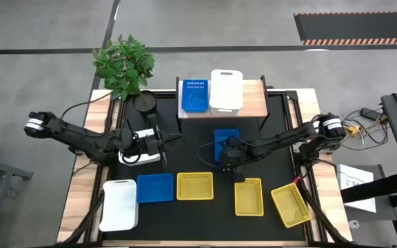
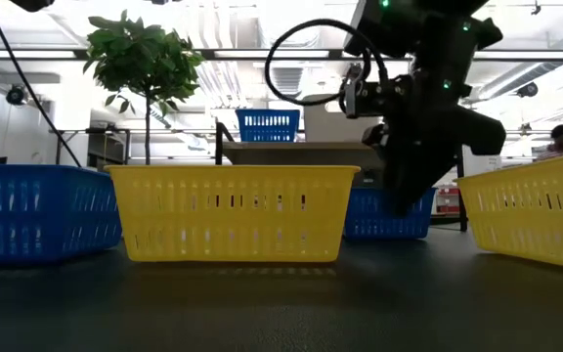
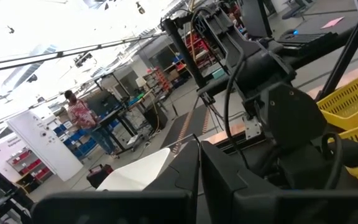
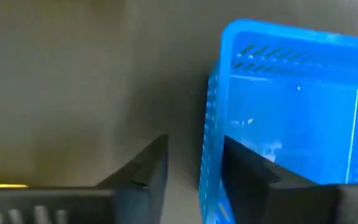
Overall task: Stack baskets on shelf by color
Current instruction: Stack the top blue bin on the other blue bin on the shelf
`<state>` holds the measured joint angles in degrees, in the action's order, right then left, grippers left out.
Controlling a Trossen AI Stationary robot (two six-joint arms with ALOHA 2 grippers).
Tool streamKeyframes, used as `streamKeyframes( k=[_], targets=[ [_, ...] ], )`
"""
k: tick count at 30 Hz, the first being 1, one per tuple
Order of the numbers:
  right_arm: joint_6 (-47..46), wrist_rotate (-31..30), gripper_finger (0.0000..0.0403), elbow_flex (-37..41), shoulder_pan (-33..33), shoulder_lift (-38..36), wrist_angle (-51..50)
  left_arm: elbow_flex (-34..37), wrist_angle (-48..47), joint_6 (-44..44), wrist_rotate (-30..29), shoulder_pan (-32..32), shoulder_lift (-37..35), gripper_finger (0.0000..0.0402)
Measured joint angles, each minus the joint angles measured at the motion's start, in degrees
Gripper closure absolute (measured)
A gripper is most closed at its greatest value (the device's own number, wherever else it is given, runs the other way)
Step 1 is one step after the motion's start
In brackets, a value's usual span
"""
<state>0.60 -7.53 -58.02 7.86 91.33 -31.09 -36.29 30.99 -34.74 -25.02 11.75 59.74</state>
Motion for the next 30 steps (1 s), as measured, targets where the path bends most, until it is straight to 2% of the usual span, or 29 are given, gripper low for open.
streamKeyframes(
  k=[5,6,12,19,24,30],
  targets=[
    [0.97,0.00,0.0378,-1.57,0.04,-0.02,-0.87,0.02,-0.04,-0.01,0.00,0.00,0.00,0.0402],
    [1.26,0.00,0.0385,-2.20,0.17,-0.05,-1.78,0.02,-0.05,-0.07,0.00,0.00,0.00,0.0402],
    [1.55,0.03,0.0393,-10.26,2.13,-0.44,-10.96,0.02,-0.33,-0.09,-1.87,0.04,-0.65,0.0402],
    [1.55,0.57,0.0393,-23.64,5.17,-0.45,-22.31,0.09,-0.62,0.28,-11.54,0.63,-1.31,0.0402],
    [3.29,0.53,0.0394,-33.32,6.82,-0.46,-27.02,0.09,-0.58,1.42,-11.94,2.12,-2.16,0.0402],
    [5.79,-0.78,0.0394,-42.79,7.15,-0.46,-27.50,0.09,-0.56,1.46,-12.06,3.60,-3.86,0.0402]
  ],
)
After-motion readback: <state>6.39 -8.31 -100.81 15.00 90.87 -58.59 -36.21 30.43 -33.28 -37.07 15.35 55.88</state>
